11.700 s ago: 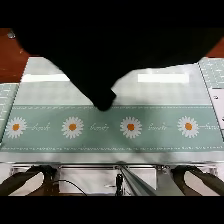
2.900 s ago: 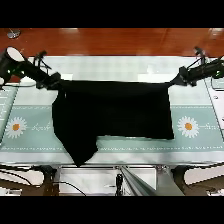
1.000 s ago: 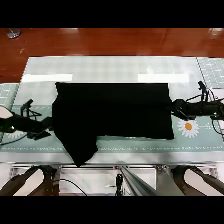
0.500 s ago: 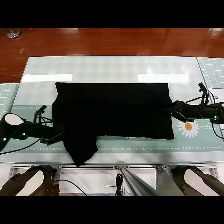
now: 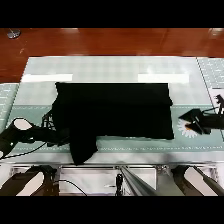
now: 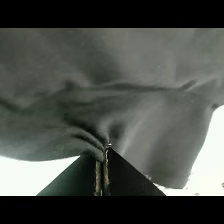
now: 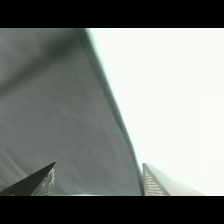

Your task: Fold the shirts.

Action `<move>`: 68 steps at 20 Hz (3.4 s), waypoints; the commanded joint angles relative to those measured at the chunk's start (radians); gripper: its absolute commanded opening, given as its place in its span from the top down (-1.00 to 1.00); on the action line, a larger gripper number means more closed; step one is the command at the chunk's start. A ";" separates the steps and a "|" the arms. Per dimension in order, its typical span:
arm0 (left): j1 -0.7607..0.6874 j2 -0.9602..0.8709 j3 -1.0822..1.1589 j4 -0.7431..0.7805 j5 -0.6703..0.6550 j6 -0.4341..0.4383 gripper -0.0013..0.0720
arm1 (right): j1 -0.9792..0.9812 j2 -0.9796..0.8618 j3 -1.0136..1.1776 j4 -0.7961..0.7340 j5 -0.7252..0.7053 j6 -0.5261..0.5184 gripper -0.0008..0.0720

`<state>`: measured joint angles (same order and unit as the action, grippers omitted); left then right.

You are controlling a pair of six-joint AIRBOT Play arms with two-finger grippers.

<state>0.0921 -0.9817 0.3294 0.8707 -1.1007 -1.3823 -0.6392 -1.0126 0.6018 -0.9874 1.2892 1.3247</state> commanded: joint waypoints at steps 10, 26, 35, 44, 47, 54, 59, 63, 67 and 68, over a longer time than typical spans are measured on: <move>-0.005 0.000 -0.003 -0.085 0.033 0.055 0.89 | 0.239 -0.071 -0.138 -0.058 -0.072 0.111 -0.74; -0.005 0.000 -0.003 -0.087 0.063 0.055 0.88 | 0.239 -0.104 -0.081 0.060 -0.100 -0.079 0.90; 0.080 -0.031 0.282 -0.076 0.137 0.121 0.89 | 0.249 -0.151 0.298 -0.017 -0.040 -0.019 0.90; 0.011 -0.407 0.718 -0.078 0.193 0.049 0.89 | 0.363 -0.389 0.452 0.177 -0.244 -0.014 0.90; 0.015 -0.494 0.843 -0.077 0.190 0.016 0.89 | 0.392 -0.466 0.509 0.179 -0.252 -0.014 0.90; 0.010 -0.611 0.897 -0.032 0.132 0.000 0.89 | 0.403 -0.572 0.621 0.186 -0.270 0.000 0.90; 0.009 -0.634 0.897 -0.013 0.135 0.000 0.89 | 0.403 -0.660 0.686 0.187 -0.275 0.046 0.90; 0.009 -0.660 0.897 -0.015 0.126 -0.021 0.81 | 0.403 -0.702 0.692 0.203 -0.291 0.077 0.88; 0.043 -0.661 0.955 0.085 -0.007 -0.030 -0.96 | 0.354 -0.704 0.745 0.331 -0.185 -0.028 -0.74; 0.073 -0.658 0.988 0.124 -0.060 -0.068 -0.96 | 0.322 -0.703 0.784 0.321 -0.130 -0.028 -0.74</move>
<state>0.1257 -1.6390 1.2644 0.9024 -1.0435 -1.3983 -0.2703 -1.7100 1.3281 -0.7174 1.0523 1.3422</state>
